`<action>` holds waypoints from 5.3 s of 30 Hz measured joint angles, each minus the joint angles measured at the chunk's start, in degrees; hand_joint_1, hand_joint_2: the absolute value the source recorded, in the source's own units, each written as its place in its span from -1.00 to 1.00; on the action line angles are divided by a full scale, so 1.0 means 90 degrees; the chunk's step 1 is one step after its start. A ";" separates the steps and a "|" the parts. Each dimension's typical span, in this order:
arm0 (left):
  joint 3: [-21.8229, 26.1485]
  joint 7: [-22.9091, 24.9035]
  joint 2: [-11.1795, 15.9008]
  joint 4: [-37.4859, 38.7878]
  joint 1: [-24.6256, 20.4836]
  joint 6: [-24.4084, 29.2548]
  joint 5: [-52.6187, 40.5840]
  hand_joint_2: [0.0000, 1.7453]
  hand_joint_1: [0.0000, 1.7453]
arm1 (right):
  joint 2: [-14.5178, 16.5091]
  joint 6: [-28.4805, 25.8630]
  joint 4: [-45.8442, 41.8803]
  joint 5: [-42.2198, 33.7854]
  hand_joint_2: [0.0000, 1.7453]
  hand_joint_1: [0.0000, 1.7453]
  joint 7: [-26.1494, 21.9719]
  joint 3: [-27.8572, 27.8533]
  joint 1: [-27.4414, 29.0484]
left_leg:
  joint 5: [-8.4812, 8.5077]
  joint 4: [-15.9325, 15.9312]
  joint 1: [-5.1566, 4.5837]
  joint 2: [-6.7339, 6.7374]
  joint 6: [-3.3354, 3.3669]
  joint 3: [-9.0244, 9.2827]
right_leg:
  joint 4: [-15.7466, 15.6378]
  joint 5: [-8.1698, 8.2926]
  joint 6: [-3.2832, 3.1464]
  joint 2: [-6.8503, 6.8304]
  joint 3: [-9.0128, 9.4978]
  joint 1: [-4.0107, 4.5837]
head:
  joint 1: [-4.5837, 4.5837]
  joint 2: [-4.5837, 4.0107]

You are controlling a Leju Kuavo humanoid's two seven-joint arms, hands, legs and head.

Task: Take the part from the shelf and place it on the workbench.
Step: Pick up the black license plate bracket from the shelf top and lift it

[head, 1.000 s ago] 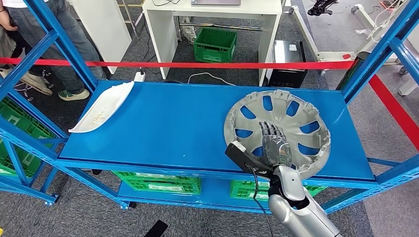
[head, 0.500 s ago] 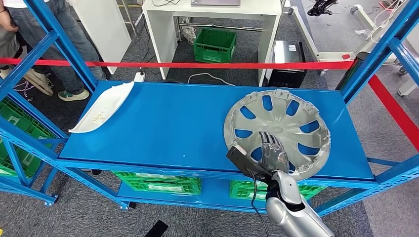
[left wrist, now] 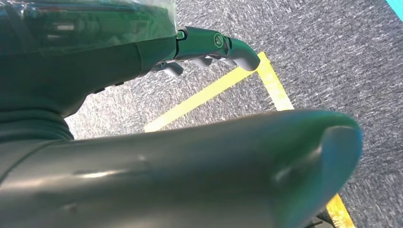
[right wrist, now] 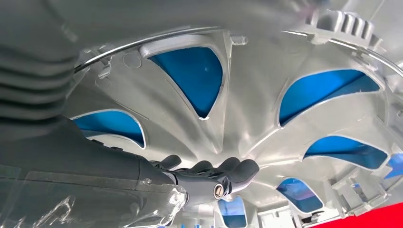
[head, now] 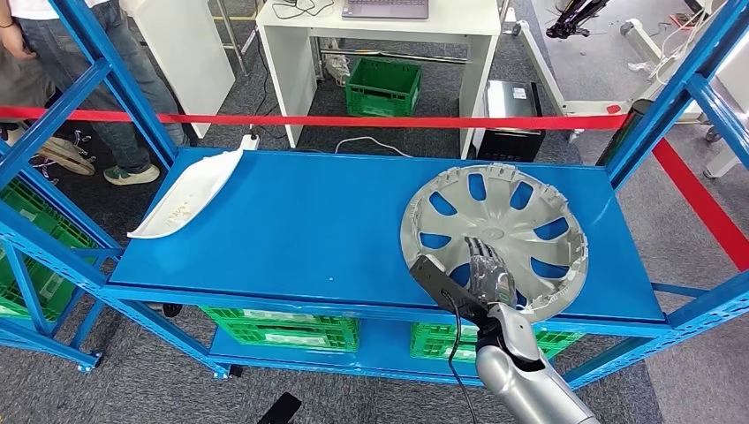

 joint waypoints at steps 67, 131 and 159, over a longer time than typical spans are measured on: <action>0.0312 -0.0191 0.0000 0.0000 0.0105 0.0060 -0.0086 -1.00 -1.00 | -0.0364 -0.0755 -0.0523 -0.0623 1.00 1.00 -0.0189 -0.0207 0.0299 | -0.0021 -0.0002 0.0006 0.0003 0.0035 0.0047 | -0.0068 0.0003 0.0024 -0.0005 0.0084 0.0008 | 0.0000 0.0000; 0.0475 -0.0709 0.0007 0.0000 0.0334 0.0139 0.0172 -1.00 -1.00 | -0.1138 -0.2807 -0.5352 -0.0117 1.00 1.00 -0.2769 -0.1749 0.2253 | -0.0025 -0.0008 0.0008 0.0001 0.0039 -0.0018 | -0.0070 0.0001 0.0032 -0.0005 0.0026 0.0008 | -0.0001 0.0000; 0.0453 -0.0611 0.0007 0.0000 0.0323 0.0222 0.0132 1.00 -1.00 | -0.1150 -0.2763 -0.6360 -0.1419 1.00 1.00 -0.3740 -0.1363 0.2211 | -0.0024 -0.0014 0.0008 0.0001 0.0039 -0.0026 | -0.0070 0.0001 0.0031 -0.0005 0.0015 0.0008 | -0.0001 0.0000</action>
